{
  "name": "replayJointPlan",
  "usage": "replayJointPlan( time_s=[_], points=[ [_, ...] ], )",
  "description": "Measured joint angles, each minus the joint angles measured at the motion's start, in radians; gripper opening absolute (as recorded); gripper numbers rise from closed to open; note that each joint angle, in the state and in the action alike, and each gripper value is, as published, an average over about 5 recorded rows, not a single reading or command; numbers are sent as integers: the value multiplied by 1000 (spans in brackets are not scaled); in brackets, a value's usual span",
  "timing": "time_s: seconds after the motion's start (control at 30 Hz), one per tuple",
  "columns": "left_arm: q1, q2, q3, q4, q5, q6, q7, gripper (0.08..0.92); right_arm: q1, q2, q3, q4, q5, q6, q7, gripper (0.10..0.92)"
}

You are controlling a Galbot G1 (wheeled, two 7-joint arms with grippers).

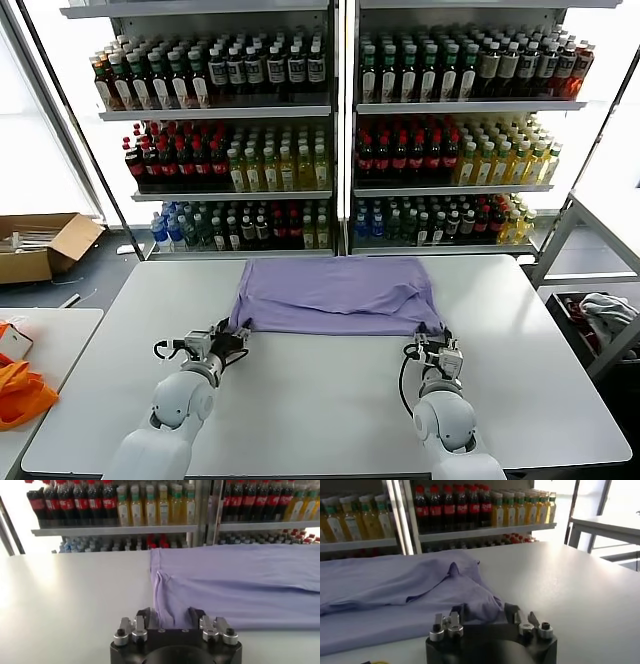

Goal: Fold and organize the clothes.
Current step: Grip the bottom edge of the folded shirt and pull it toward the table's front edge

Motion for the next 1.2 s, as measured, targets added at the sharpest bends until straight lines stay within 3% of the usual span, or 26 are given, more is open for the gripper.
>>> replayJointPlan(
  time_s=[0.23,0.43,0.83,1.2],
  points=[
    [26,9,7,-21,1,0,3,265,-23,-9,-10,41,3,-12,2,153],
    [49,23,0,-47,0,1,-4,118,-50,-12,-21,116,-3,-35,14,126],
    [153,60,-38,-209,-1,16,-37,103,-195,-10,-24,363,-53,-58,58,126],
    [426,49,-77,-469,16,-23,-68,103,-481,-17,1,527,-107,-19,91,126]
  ],
)
